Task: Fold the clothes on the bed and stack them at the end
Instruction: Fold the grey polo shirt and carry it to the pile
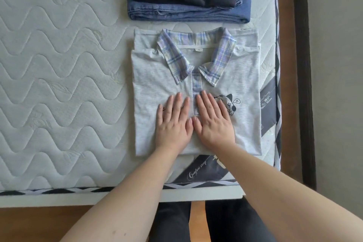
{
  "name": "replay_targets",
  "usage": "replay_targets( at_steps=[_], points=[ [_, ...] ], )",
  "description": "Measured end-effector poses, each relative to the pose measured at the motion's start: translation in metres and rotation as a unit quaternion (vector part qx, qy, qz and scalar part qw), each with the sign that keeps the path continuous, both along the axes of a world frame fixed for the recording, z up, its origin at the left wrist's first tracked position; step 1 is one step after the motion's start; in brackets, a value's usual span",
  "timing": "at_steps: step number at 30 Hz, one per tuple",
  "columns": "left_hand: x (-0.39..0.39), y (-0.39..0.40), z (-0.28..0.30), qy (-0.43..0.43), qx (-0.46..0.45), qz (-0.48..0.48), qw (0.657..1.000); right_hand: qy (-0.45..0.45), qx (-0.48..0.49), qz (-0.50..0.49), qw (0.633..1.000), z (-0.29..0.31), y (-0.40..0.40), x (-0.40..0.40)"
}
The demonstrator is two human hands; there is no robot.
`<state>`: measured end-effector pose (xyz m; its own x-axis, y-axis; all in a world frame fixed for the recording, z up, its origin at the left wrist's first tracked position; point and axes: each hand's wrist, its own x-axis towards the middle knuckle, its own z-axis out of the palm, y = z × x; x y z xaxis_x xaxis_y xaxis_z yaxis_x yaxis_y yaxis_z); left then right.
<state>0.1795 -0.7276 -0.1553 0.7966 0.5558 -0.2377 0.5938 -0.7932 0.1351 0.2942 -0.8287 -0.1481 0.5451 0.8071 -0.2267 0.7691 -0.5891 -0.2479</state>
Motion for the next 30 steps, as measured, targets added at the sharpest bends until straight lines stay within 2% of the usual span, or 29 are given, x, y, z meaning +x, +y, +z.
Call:
replay_targets(
  at_steps=[5,10,13,17,20,22,26,30],
  points=[
    [-0.035,0.017,0.002,0.031,0.006,0.048,0.998,-0.007,-0.062,-0.015,0.998,0.009,-0.037,0.025],
    [-0.059,0.042,0.011,0.024,-0.006,0.016,1.0,-0.002,-0.099,-0.088,0.991,0.02,-0.065,0.044],
    [-0.051,0.055,0.017,0.019,0.001,0.039,0.999,-0.001,-0.077,-0.104,0.992,0.029,-0.051,0.048],
    [-0.001,0.084,0.022,-0.018,-0.003,0.085,0.996,0.013,-0.004,-0.139,0.99,0.035,0.01,0.072],
    [0.042,0.11,0.024,-0.052,0.002,0.068,0.996,-0.016,0.039,-0.127,0.991,0.033,0.064,0.097],
    [0.068,0.123,0.024,-0.056,0.008,0.06,0.997,-0.036,0.033,-0.098,0.994,0.028,0.087,0.11],
    [0.1,0.136,0.013,-0.01,0.023,0.015,1.0,-0.04,-0.016,-0.029,0.999,0.006,0.092,0.136],
    [0.102,0.139,-0.007,-0.006,0.04,0.013,0.999,-0.052,-0.005,-0.016,0.998,-0.012,0.09,0.143]
  ],
)
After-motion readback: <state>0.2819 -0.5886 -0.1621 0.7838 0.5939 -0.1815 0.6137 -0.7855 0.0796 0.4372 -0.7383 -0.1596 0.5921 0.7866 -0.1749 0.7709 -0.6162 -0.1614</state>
